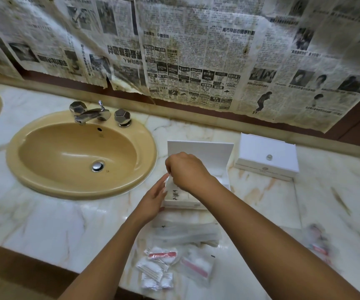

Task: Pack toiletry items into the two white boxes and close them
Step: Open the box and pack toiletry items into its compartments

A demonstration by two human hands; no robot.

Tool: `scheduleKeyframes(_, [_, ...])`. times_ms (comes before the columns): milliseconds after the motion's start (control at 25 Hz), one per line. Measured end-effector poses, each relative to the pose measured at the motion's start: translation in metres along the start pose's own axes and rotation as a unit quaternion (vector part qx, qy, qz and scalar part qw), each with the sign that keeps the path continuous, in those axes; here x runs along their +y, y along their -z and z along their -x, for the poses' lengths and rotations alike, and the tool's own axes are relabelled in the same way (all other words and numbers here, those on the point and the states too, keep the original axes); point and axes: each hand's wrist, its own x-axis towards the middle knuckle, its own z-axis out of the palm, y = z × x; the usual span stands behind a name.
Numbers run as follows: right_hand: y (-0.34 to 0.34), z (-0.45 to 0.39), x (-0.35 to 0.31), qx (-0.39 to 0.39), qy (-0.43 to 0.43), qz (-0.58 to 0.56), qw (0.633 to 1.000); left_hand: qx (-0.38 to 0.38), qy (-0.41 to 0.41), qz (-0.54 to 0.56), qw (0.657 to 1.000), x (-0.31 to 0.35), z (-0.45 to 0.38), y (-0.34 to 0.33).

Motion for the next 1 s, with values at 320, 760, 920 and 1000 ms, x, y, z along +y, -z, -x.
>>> scheduleKeyframes(320, [-0.048,-0.015,0.014,-0.047,-0.032,0.024,0.998,-0.025,-0.011,-0.005,1.0,-0.009,-0.007,0.007])
scheduleKeyframes(760, [-0.081,0.004,0.013,-0.024,-0.035,-0.004,0.999,-0.035,-0.002,0.021,0.999,-0.01,-0.01,0.008])
scheduleKeyframes(920, [-0.077,0.004,0.009,-0.119,-0.046,-0.023,0.992,-0.033,-0.003,0.023,0.999,-0.013,-0.012,0.008])
scheduleKeyframes(1000, [-0.066,0.004,0.007,-0.144,-0.046,-0.013,0.988,-0.033,0.003,0.036,0.999,-0.013,-0.011,0.008])
